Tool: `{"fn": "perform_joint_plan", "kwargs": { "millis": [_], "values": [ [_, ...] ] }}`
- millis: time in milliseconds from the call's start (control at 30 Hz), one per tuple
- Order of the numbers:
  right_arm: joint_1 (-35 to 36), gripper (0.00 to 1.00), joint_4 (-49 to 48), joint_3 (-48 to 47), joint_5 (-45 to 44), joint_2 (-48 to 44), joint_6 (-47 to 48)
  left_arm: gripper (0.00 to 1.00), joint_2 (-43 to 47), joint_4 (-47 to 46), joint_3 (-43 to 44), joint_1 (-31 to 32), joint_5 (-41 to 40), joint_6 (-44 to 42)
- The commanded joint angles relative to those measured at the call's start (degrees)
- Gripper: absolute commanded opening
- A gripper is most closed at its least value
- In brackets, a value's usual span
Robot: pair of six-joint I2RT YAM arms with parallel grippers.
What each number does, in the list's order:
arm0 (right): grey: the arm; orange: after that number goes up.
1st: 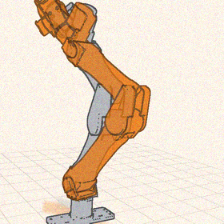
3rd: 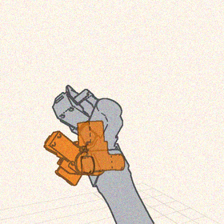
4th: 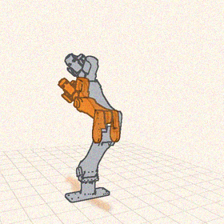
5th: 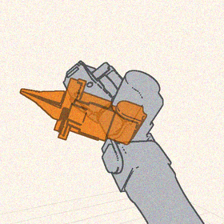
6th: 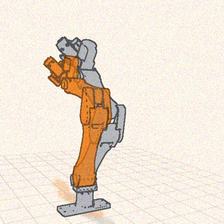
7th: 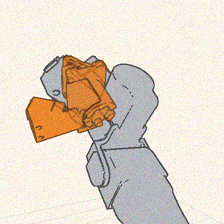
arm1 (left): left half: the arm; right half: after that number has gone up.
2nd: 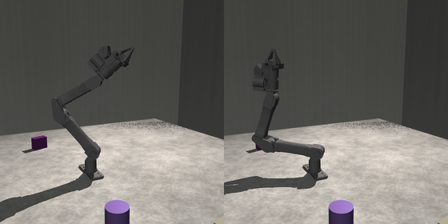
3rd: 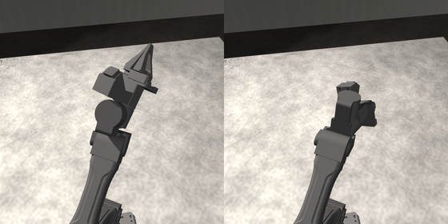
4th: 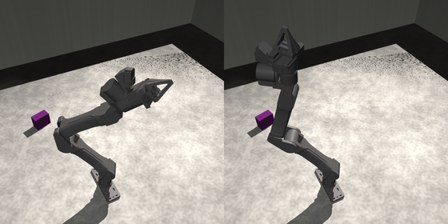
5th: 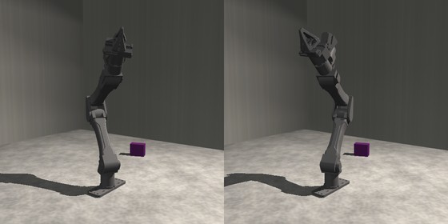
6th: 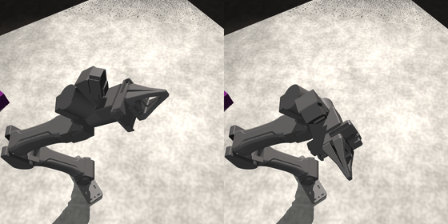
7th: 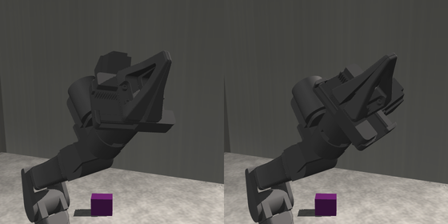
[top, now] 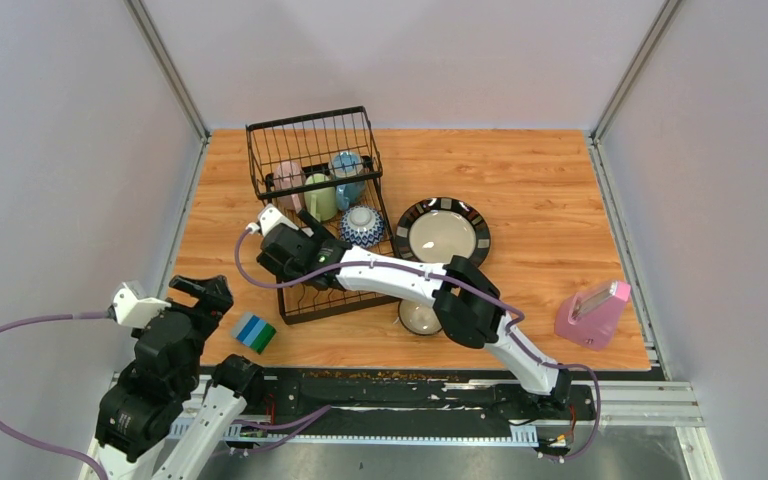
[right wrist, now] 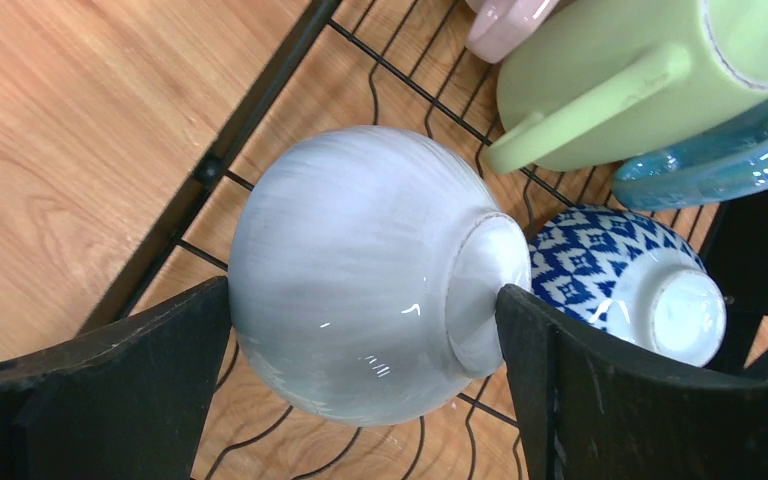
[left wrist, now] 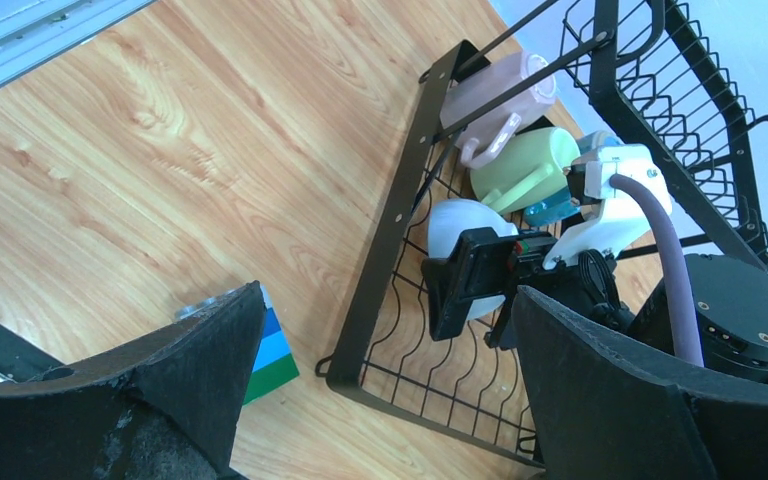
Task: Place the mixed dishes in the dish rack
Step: Turn the bowl upside down on the dish rack.
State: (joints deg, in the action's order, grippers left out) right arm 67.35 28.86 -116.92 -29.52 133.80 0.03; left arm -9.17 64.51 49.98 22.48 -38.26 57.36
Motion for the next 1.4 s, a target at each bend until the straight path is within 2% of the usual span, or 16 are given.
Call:
{"fn": "perform_joint_plan", "kwargs": {
  "millis": [0, 400, 567, 800, 1167, 1267, 1367],
  "values": [
    [1.0, 1.0, 3.5, 3.8, 15.4, 3.6, -6.4, 1.0, -1.0, -2.4, -0.2, -0.2, 0.0, -0.9],
    [1.1, 1.0, 2.5, 4.3, 13.1, 0.8, -5.2, 1.0, -2.3, -4.1, -0.5, -0.2, 1.3, -2.2],
    [1.1, 1.0, 2.4, 5.0, 7.8, 0.8, -3.8, 1.0, -2.2, -4.3, -0.7, -0.2, 1.7, -2.0],
    [2.8, 1.0, 1.4, 8.0, -0.5, 2.7, 3.5, 1.0, -2.3, -4.7, -1.2, -0.2, 2.2, -1.9],
    [3.1, 1.0, -0.3, 12.2, 0.1, -1.8, 5.8, 1.0, -1.8, -4.4, -1.6, -0.2, 2.3, -2.1],
    [3.7, 1.0, -3.4, 14.4, -0.2, -4.3, 8.3, 1.0, -1.7, -4.3, -1.6, -0.2, 2.3, -2.1],
    [4.7, 1.0, -10.3, 20.7, -0.1, -8.2, 12.7, 1.0, -1.6, -4.0, -1.4, -0.2, 2.0, -2.1]
  ]
}}
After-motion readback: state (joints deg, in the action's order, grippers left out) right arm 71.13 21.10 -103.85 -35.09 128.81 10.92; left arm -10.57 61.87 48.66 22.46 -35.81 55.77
